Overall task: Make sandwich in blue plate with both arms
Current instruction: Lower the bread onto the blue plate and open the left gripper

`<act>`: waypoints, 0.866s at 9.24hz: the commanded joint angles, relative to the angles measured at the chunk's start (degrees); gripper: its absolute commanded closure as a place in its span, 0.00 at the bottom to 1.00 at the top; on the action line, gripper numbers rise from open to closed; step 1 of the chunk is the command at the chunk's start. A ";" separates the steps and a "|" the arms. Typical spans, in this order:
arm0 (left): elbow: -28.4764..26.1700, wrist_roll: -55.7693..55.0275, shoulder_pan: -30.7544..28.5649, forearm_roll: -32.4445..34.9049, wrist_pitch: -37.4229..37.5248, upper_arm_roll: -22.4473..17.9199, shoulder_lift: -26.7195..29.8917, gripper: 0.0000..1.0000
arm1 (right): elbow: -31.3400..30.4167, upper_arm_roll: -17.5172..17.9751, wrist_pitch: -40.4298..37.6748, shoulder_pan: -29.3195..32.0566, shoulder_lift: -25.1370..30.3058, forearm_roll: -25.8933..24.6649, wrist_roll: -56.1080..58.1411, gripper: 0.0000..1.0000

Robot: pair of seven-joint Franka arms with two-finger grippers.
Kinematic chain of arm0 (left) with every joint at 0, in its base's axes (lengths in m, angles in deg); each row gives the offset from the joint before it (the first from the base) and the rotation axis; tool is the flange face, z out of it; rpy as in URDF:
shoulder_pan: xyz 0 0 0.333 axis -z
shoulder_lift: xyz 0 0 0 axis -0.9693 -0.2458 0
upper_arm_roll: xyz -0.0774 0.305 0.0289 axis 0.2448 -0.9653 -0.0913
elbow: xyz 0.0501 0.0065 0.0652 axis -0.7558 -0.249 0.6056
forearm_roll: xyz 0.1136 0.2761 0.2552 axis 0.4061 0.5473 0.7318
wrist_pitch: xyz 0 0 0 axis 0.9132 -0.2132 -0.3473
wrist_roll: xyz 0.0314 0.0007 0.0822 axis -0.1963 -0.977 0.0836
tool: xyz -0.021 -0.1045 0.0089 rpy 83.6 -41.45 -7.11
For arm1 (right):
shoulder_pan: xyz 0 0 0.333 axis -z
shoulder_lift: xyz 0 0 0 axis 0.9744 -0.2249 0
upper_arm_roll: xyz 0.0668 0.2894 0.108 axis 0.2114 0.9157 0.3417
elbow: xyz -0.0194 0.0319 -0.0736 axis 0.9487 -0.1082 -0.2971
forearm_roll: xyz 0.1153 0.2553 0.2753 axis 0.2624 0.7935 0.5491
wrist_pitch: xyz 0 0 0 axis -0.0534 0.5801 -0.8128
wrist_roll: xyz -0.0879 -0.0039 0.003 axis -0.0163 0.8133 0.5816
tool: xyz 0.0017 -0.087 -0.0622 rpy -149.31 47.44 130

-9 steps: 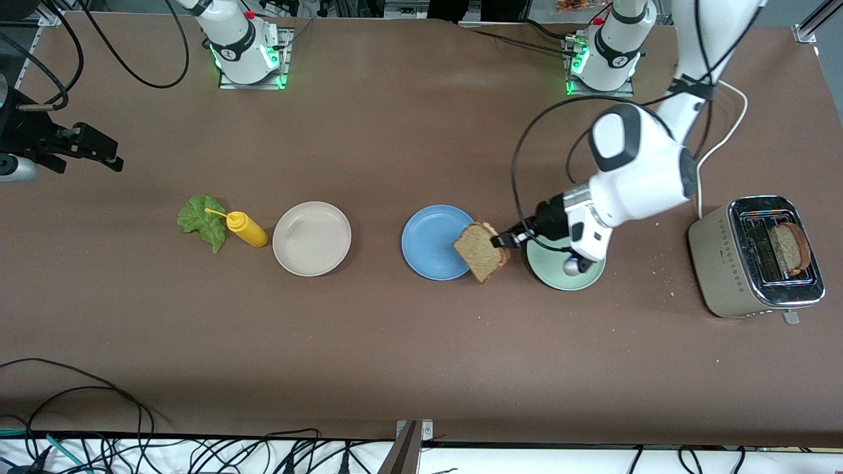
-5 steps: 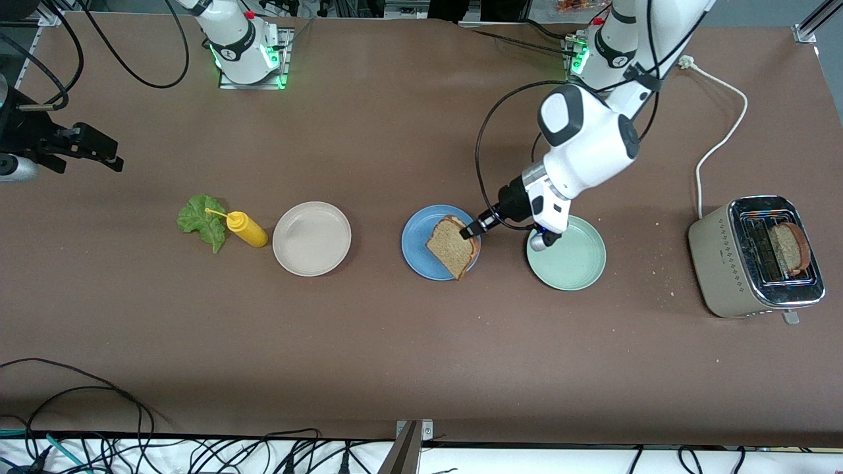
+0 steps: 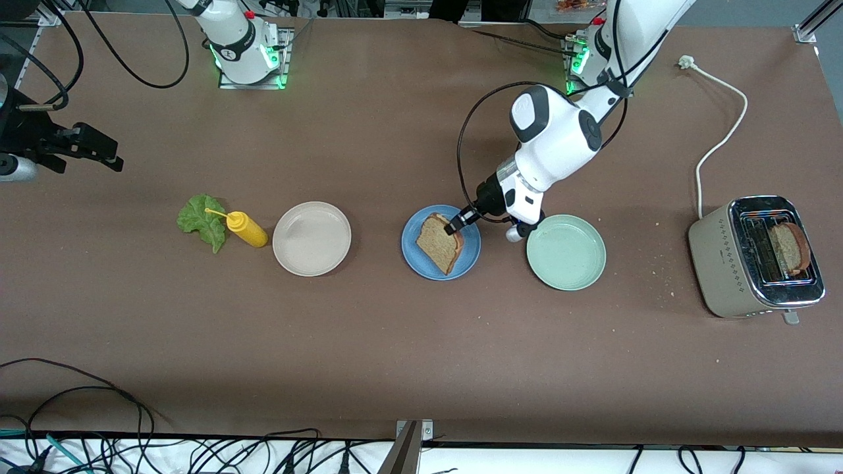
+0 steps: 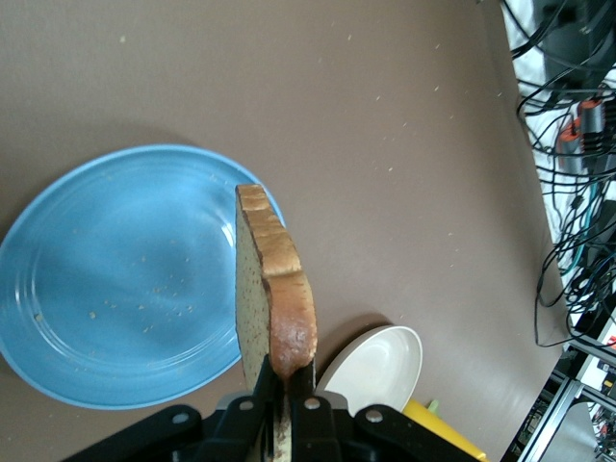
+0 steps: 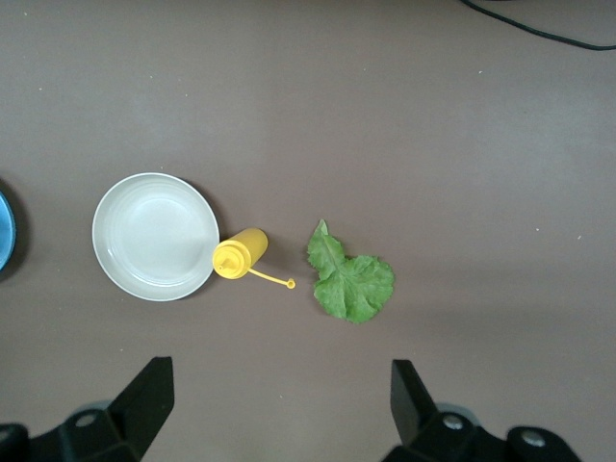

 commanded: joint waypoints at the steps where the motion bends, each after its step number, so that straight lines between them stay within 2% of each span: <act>1: 1.97 0.79 2.33 -1.90 -2.36 -0.31 -2.81 1.00 | 0.90 0.05 -0.99 -0.07 0.06 -0.16 -0.07 0.00; 3: 2.07 0.70 3.56 -1.90 -4.91 -0.40 -3.70 1.00 | 0.90 0.05 -0.99 -0.07 0.06 -0.16 -0.07 0.00; 8: 1.63 1.14 3.48 -1.64 -5.00 -0.93 -4.06 1.00 | 0.90 -0.04 -0.99 -0.07 0.06 -0.16 -0.07 0.00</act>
